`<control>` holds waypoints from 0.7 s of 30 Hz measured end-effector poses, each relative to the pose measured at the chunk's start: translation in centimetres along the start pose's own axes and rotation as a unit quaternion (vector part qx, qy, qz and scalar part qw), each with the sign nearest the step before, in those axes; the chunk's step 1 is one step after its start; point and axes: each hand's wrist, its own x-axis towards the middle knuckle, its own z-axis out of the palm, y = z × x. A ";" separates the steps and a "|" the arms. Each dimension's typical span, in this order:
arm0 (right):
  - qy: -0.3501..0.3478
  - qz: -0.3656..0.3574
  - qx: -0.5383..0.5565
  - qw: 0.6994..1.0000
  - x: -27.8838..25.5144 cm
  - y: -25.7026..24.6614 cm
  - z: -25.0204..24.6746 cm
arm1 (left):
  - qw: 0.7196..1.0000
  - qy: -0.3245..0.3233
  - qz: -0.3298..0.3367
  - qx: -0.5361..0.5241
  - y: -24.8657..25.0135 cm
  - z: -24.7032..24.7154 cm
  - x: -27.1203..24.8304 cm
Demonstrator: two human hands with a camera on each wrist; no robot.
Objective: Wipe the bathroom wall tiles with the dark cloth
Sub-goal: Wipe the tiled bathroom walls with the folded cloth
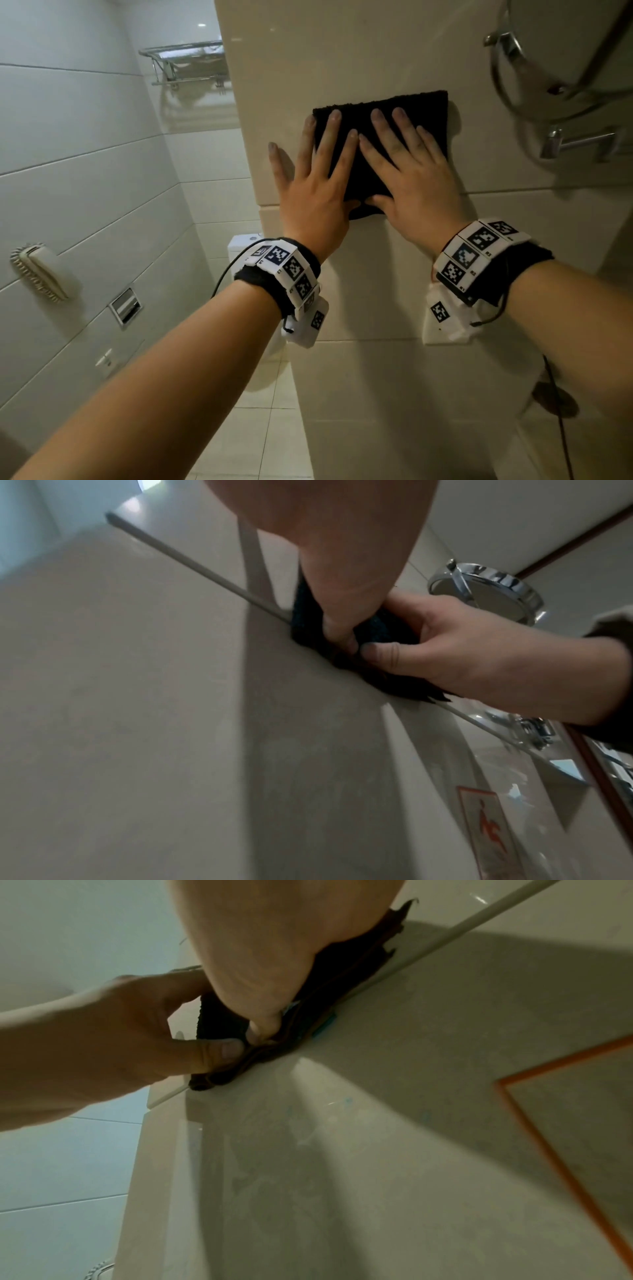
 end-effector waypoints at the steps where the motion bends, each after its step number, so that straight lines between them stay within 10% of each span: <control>1: 0.002 0.002 0.001 1.000 0.0 -0.1 0.0 | 1.000 0.001 0.000 0.002 -0.1 0.0 0.0; 21: 0.026 -0.007 0.027 0.999 4.6 -10.4 1.7 | 0.996 -0.046 -0.057 0.052 -9.5 -1.7 -3.5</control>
